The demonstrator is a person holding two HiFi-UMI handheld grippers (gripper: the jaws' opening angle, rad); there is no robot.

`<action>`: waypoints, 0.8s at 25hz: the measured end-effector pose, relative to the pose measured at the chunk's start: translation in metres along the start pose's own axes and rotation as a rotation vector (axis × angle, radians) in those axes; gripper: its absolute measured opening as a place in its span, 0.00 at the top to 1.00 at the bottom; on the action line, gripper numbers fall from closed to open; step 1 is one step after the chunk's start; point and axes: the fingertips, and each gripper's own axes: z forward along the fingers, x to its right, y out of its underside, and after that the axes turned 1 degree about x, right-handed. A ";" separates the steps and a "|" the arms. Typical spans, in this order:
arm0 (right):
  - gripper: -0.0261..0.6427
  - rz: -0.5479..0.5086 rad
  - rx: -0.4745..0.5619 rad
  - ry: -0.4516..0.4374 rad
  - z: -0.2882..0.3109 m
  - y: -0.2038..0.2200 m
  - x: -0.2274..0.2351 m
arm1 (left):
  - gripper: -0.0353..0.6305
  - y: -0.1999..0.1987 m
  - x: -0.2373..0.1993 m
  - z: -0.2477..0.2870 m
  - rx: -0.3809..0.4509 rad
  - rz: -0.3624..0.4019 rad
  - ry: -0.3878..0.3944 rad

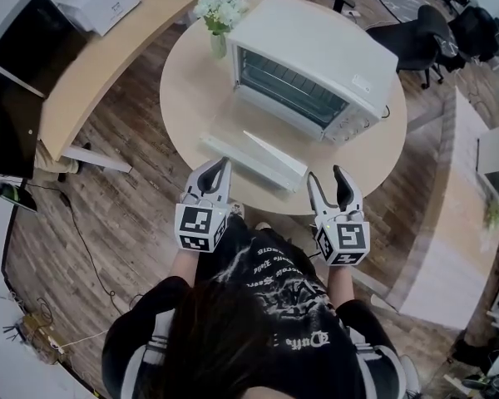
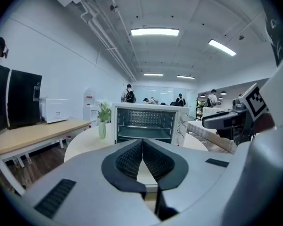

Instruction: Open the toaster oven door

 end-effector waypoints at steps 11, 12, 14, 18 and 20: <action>0.80 -0.020 0.039 0.006 0.015 -0.009 -0.008 | 0.92 -0.016 -0.011 0.005 0.041 0.008 0.013; 0.83 -0.016 0.039 0.004 0.017 -0.009 -0.010 | 0.92 -0.014 -0.011 0.005 0.037 0.016 0.022; 0.93 0.007 0.043 -0.010 0.019 -0.009 -0.013 | 0.92 -0.011 -0.007 0.006 0.027 0.046 0.053; 0.95 0.017 0.032 -0.010 0.024 -0.006 -0.016 | 0.92 -0.010 -0.004 0.007 0.018 0.057 0.087; 0.95 0.015 0.031 -0.013 0.026 -0.004 -0.018 | 0.92 -0.010 -0.005 0.008 0.019 0.053 0.091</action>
